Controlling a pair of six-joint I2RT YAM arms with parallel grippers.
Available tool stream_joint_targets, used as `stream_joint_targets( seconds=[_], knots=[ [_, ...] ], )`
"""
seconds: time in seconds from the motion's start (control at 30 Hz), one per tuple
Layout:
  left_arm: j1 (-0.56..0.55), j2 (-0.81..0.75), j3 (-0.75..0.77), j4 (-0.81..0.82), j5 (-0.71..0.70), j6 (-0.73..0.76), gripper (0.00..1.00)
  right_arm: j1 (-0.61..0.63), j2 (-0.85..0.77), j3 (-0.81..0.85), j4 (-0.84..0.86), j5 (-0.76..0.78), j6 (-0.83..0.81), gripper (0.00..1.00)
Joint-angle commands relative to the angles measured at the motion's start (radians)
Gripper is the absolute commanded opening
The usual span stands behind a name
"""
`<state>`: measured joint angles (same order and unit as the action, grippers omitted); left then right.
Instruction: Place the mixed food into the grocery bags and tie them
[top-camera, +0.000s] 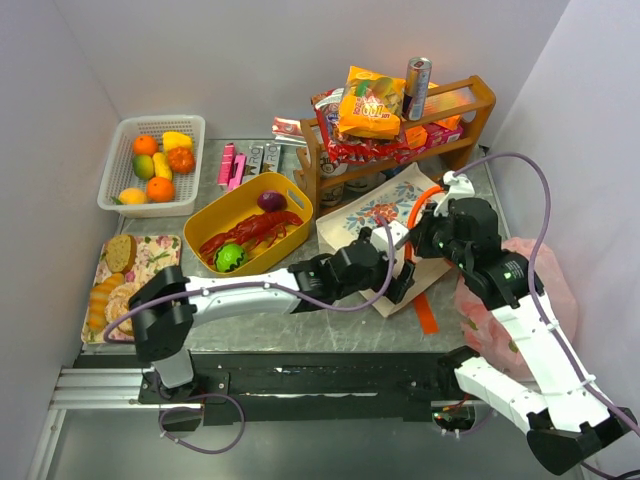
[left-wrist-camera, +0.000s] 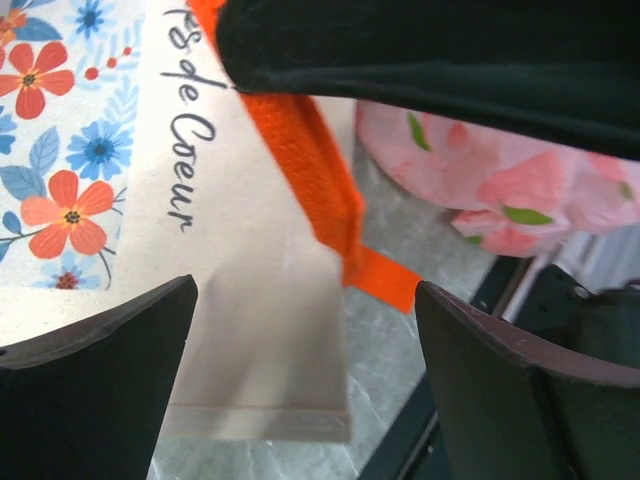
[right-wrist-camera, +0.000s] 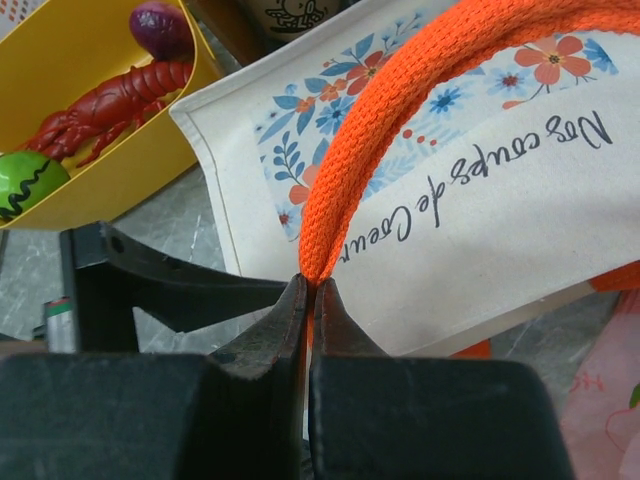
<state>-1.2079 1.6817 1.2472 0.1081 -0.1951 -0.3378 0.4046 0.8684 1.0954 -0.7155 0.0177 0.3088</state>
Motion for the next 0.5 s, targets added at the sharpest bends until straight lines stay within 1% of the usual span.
stream_joint_targets(
  seconds=[0.0, 0.03, 0.07, 0.1, 0.17, 0.2, 0.23, 0.27, 0.37, 0.4, 0.43, 0.47],
  knots=[
    [-0.010, 0.065, 0.096, 0.028, -0.089, 0.034, 0.90, 0.005, -0.011, 0.081, 0.018, 0.042, -0.017, 0.00],
    [-0.009, 0.078, 0.107, 0.028, -0.102, 0.034, 0.85, 0.005, -0.017, 0.083, 0.014, 0.042, -0.016, 0.00],
    [-0.009, 0.091, 0.118, 0.027, -0.110, 0.045, 0.78, 0.005, -0.020, 0.084, 0.013, 0.047, -0.016, 0.00],
    [-0.009, 0.117, 0.139, 0.025, -0.112, 0.046, 0.62, 0.005, -0.023, 0.089, 0.011, 0.050, -0.013, 0.00],
    [-0.009, 0.137, 0.156, 0.010, -0.104, 0.049, 0.41, 0.003, -0.028, 0.099, 0.005, 0.056, -0.016, 0.00],
    [-0.009, 0.150, 0.169, 0.002, -0.101, 0.046, 0.19, 0.003, -0.029, 0.116, -0.011, 0.065, -0.017, 0.00],
    [-0.009, 0.150, 0.172, -0.011, -0.096, 0.045, 0.09, 0.002, -0.029, 0.127, -0.016, 0.070, -0.020, 0.00],
    [-0.009, 0.147, 0.172, -0.018, -0.096, 0.042, 0.01, 0.002, -0.029, 0.138, -0.024, 0.076, -0.023, 0.00],
    [-0.005, 0.090, 0.141, -0.015, -0.076, 0.011, 0.01, 0.000, -0.032, 0.178, -0.048, 0.096, -0.030, 0.00],
    [0.007, 0.044, 0.120, -0.012, -0.038, -0.004, 0.01, 0.002, -0.034, 0.198, -0.053, 0.100, -0.033, 0.08],
    [0.019, 0.017, 0.104, -0.004, -0.005, -0.027, 0.01, 0.002, -0.037, 0.210, -0.064, 0.100, -0.034, 0.29],
    [0.034, -0.011, 0.086, 0.027, 0.031, -0.079, 0.01, 0.002, -0.040, 0.222, -0.068, 0.096, -0.040, 0.46]
  ],
)
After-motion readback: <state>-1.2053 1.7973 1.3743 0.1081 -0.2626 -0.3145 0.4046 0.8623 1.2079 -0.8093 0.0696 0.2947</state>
